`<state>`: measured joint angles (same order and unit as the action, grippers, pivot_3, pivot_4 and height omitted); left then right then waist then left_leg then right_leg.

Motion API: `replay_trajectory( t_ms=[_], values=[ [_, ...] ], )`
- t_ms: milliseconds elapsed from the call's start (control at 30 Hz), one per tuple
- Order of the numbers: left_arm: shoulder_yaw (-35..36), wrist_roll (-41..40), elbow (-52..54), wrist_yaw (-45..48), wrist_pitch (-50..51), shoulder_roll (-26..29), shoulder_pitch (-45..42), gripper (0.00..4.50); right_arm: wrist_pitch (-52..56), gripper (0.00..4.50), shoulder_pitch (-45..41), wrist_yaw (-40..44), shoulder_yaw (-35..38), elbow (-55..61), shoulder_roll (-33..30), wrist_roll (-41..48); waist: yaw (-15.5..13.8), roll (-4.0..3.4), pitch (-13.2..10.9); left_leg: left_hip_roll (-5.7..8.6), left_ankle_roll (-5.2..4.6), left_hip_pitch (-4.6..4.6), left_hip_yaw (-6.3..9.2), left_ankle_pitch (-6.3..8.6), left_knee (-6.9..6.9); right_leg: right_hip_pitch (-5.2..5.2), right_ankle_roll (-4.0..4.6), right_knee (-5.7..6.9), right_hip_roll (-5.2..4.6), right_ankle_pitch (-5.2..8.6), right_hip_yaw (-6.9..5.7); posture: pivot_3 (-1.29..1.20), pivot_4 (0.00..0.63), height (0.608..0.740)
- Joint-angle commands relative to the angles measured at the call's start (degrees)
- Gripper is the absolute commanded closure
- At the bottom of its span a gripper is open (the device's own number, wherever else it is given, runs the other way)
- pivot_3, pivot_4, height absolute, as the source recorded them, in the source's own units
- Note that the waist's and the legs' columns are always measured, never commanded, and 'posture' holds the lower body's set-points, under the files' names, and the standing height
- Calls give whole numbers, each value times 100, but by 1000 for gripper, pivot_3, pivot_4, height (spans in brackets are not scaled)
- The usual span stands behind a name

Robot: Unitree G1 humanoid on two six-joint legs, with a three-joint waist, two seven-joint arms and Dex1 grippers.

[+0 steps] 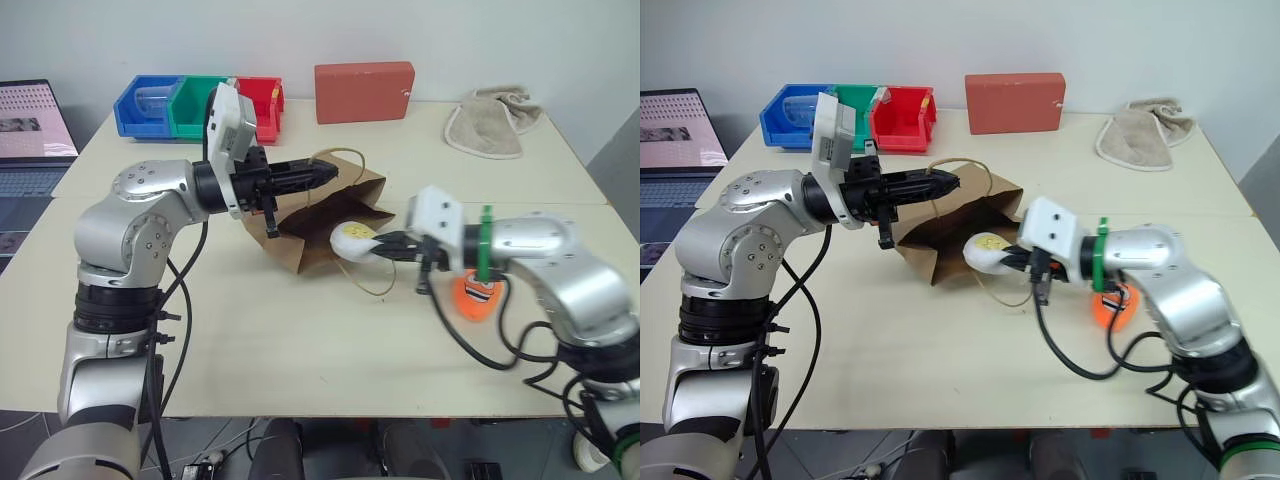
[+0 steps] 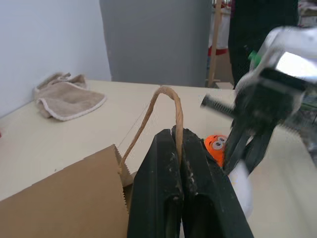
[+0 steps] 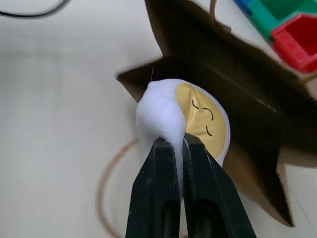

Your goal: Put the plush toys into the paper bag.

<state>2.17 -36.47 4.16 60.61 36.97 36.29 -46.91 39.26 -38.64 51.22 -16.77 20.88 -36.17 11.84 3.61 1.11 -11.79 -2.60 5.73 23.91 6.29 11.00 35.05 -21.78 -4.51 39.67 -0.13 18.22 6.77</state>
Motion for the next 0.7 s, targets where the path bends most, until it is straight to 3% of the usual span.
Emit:
replay_trajectory(
  t_ms=[33, 167, 367, 467, 700],
  values=[
    [143, -127, 238, 32, -6, 59, -64, 4500, -520, 4469, -504, -433, -314, -688, 530, -519, 1, 0, 0, 0, 0, 1, 1, 0, -1, -3, 0, 1, 0, 0, -1, 0, 150, 740],
    [108, -115, 370, 7, -10, 62, 69, 4500, -747, 4469, -1071, -942, -551, -1568, 1490, -885, 70, 0, 0, -2, 1, 2, 2, -1, -6, -14, 1, 17, 1, 0, -2, 0, 150, 740],
    [139, -95, 294, -115, -47, -20, 50, 4500, -824, 4469, -1173, -953, -606, -1813, 1894, -969, 48, 0, 0, 1, 2, 20, 11, -1, -8, -27, 4, 21, -3, 1, -11, 0, 150, 740],
    [127, -69, 237, -171, -99, -81, 52, 4500, -861, 3741, -1095, -938, -588, -1709, 1811, -1055, 48, 0, 0, 1, 2, 19, 11, -1, -7, -28, 4, 23, -2, 1, -11, 0, 150, 740],
    [108, 35, 112, -190, -228, -197, 67, 4500, -151, 1186, -843, -735, -281, -772, 1605, -665, 58, 0, 0, 0, 2, 19, 11, -1, -7, -29, 4, 26, 0, 1, -11, 0, 150, 740]
  ],
)
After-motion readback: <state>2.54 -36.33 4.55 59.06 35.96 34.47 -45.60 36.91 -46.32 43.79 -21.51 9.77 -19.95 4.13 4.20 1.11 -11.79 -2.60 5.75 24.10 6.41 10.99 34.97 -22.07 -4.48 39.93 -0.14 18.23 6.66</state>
